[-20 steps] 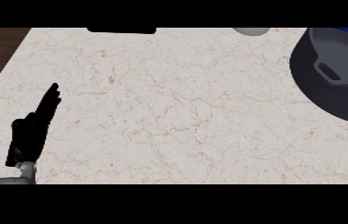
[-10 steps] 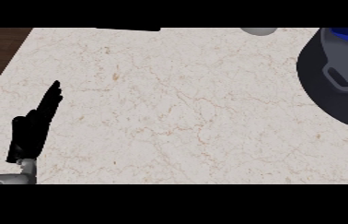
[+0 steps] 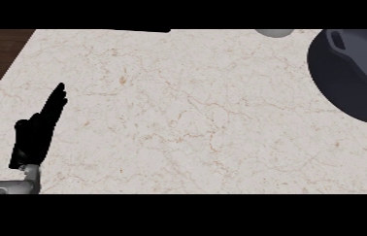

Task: Pick the tomato from the tray and place it in the pot

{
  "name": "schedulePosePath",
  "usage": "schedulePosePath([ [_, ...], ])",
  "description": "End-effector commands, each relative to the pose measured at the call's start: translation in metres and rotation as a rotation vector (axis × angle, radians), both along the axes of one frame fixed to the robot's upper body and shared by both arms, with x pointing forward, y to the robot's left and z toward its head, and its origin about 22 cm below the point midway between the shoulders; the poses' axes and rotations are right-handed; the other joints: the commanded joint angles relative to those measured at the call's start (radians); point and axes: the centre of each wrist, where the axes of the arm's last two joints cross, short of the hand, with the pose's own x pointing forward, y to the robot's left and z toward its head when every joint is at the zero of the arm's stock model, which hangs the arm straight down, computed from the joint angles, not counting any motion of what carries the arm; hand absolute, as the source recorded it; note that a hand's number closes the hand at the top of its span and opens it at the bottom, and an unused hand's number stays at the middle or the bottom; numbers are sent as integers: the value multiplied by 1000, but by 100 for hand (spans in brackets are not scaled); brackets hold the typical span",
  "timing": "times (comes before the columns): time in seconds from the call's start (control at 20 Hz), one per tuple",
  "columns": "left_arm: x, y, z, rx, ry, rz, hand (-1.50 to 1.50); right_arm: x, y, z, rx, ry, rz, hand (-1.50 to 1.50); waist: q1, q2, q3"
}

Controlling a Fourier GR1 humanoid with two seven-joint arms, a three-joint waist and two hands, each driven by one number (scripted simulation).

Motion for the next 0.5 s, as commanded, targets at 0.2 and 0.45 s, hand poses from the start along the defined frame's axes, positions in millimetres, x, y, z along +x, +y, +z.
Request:
schedulePosePath([
  [0.2,-8,4,-8,-6,1,15,0,1,-2,24,127,-442,12,-150,-16,-9,0],
  [0.45,-5,7,4,-4,16,38,0,-9,-18,14,250,-476,72,-150,-35,-19,-2],
])
